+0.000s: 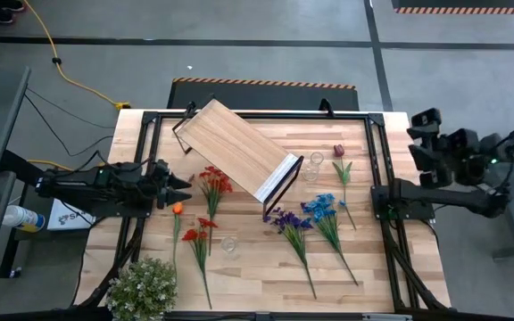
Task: Pick and place flowers into a vace then onto a shelf
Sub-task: Put the dark red flower into the top transparent vase
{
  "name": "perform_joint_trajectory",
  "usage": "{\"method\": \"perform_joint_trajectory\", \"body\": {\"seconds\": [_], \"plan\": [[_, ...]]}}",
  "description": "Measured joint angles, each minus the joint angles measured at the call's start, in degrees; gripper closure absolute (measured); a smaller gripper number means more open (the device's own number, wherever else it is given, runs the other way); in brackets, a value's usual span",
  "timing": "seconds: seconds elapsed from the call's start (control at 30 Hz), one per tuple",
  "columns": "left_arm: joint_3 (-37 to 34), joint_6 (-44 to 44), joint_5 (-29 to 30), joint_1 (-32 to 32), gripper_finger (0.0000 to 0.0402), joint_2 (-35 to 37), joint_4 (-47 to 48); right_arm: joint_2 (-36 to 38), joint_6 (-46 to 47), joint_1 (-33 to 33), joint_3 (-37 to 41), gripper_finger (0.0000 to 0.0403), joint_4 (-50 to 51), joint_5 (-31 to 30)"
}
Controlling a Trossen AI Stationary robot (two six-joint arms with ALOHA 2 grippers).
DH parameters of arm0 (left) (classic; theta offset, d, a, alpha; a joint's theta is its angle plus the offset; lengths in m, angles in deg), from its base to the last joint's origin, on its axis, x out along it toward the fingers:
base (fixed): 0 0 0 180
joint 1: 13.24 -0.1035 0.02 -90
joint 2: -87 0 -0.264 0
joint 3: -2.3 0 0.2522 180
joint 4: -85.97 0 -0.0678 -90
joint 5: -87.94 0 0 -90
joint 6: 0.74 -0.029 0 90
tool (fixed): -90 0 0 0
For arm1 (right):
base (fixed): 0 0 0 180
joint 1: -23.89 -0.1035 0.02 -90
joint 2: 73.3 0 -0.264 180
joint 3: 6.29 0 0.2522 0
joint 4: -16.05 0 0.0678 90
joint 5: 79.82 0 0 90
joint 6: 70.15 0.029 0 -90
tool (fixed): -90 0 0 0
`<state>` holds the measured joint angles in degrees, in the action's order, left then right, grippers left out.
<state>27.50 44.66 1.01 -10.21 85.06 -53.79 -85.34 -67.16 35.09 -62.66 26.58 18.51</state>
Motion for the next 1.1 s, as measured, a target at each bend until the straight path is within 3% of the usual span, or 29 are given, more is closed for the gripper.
{"method": "perform_joint_trajectory", "body": {"seconds": [0.17,0.33,0.47,0.57,0.8,1.1], "plan": [[1.6,2.5,0.0,0.0,0.0025,0.0,6.0,-9.4,-4.0,0.0,-13.5,0.0217,15.2,-6.2],[1.7,3.8,0.0,0.0,0.0025,0.0,7.7,-19.8,-4.1,0.0,-26.9,0.0217,36.8,-20.9],[1.7,4.0,0.0,0.0,0.0025,0.0,8.2,-27.5,1.2,0.0,-35.7,0.0217,53.9,-31.9],[1.7,4.0,0.1,0.0,0.0025,0.0,8.2,-32.1,7.8,0.0,-40.7,0.0217,64.2,-36.9],[1.7,4.0,0.4,0.0,0.0025,0.0,8.2,-38.5,27.1,0.0,-46.5,0.0216,80.1,-39.4],[1.7,4.0,0.5,0.0,0.0025,0.0,8.2,-41.5,43.8,0.1,-46.5,0.0217,92.8,-35.0]]}}
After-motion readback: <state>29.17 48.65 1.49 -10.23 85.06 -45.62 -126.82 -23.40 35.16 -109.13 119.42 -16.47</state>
